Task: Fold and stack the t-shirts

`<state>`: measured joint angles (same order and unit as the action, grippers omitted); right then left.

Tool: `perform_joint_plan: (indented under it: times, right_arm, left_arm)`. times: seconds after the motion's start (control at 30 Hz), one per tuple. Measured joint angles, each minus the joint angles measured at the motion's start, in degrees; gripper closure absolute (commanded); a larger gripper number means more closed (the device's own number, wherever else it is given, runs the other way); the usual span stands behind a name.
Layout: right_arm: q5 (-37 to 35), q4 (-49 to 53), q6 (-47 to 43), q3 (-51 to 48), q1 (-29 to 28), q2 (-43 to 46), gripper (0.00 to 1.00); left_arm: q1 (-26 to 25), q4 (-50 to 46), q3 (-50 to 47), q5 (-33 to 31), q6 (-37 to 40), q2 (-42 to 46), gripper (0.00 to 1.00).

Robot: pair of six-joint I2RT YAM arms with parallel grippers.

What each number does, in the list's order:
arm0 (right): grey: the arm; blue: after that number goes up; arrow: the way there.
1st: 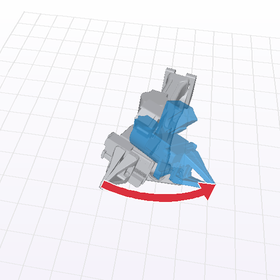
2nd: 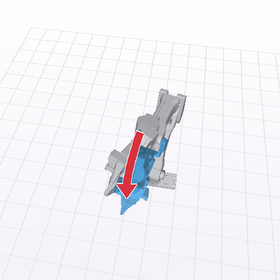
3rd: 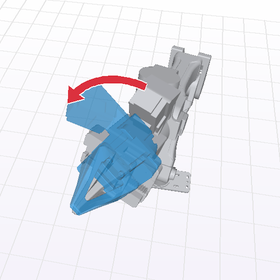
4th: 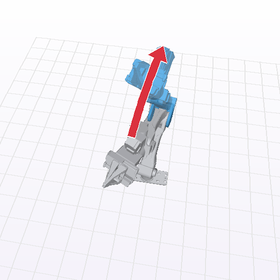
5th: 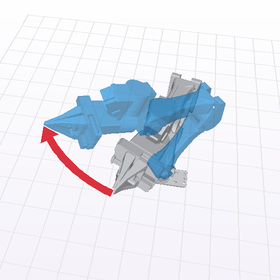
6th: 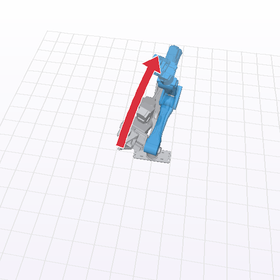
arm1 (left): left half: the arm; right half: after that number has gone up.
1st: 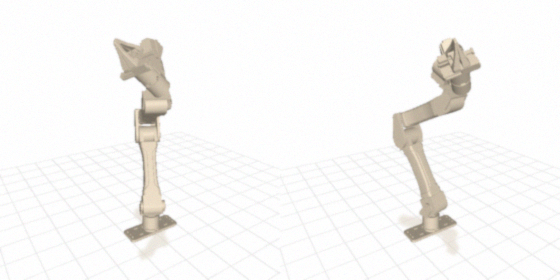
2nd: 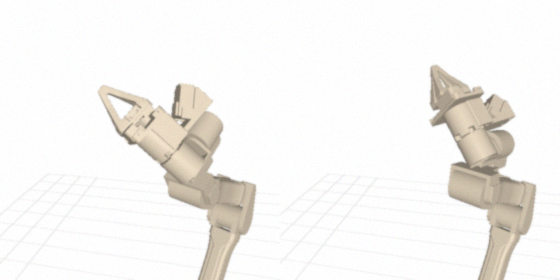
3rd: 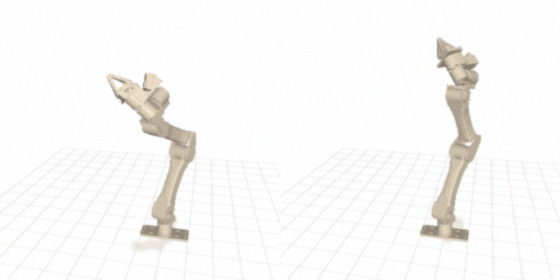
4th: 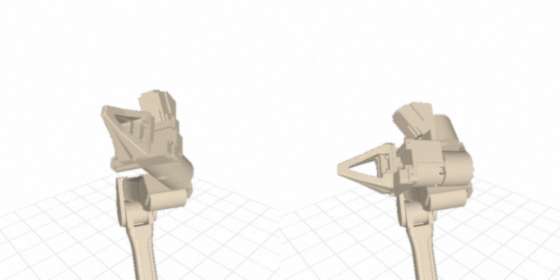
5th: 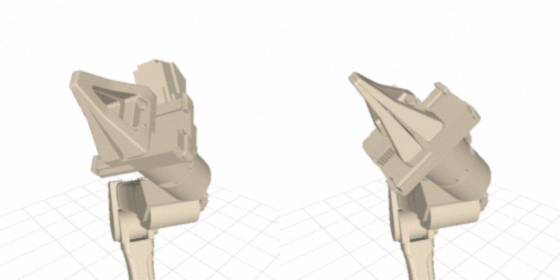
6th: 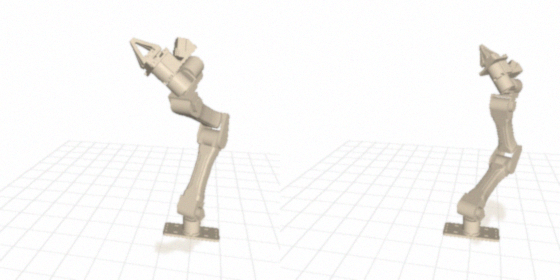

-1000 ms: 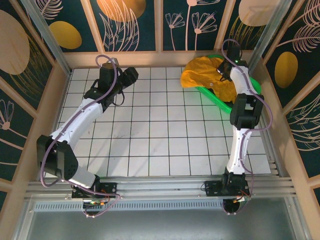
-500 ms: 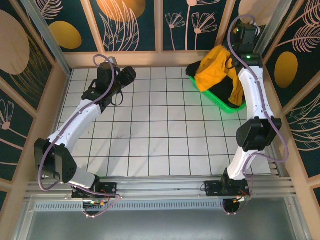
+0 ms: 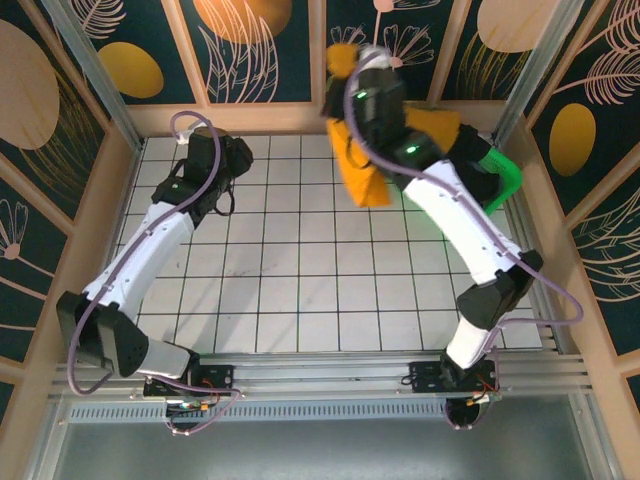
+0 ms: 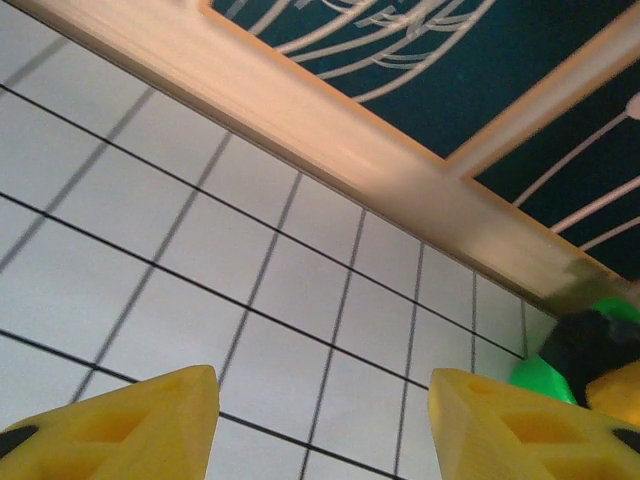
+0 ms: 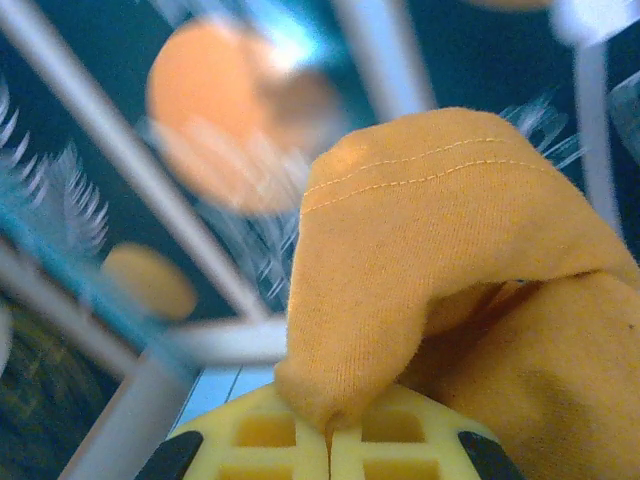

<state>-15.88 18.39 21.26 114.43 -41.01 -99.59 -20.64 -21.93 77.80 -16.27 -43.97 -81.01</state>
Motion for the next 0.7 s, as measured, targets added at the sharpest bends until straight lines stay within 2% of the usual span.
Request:
perform_joint_plan:
  times: [0.07,0.1,0.2,0.27,0.37,0.47,0.6,0.7]
  right_arm:
    - [2.36,-0.2,0.0,-0.15,-4.5,-3.17,1.0]
    - [4.7,-0.24,0.0,0.39,-6.51,-5.86,0.96]
    - [13.84,1.77,-0.04,6.54,-9.66,-16.76,0.56]
    - [19.06,4.83,-0.81,13.2,-10.75,-25.4,0.47]
    - [23.3,9.68,-1.46,17.86,-11.78,-33.18,0.42]
    - [25.11,11.54,-1.44,13.31,-11.37,-32.65,0.42]
    - [24.15,8.81,-0.74,-4.79,-7.5,-21.84,0.43]
    - [20.52,6.8,0.33,-19.58,-1.73,-11.08,0.44]
  left_arm:
    - [0.0,-1.77,0.0,-2.67,0.0,2.12,0.4]
    - [0.0,-2.64,-0.02,-4.07,0.04,3.39,0.38]
    - [0.0,-4.07,-1.29,-7.43,0.04,7.52,0.34]
    - [0.0,-5.33,-2.75,-8.79,-0.07,9.94,0.32]
    - [0.0,-7.43,-4.87,-9.35,-0.55,11.45,0.3]
    - [0.0,-9.49,-8.37,-8.5,-1.7,11.61,0.3]
    - [0.0,-12.13,-14.69,-3.67,-3.02,11.47,0.27]
    - [0.0,-12.59,-20.13,2.71,-3.76,10.08,0.28]
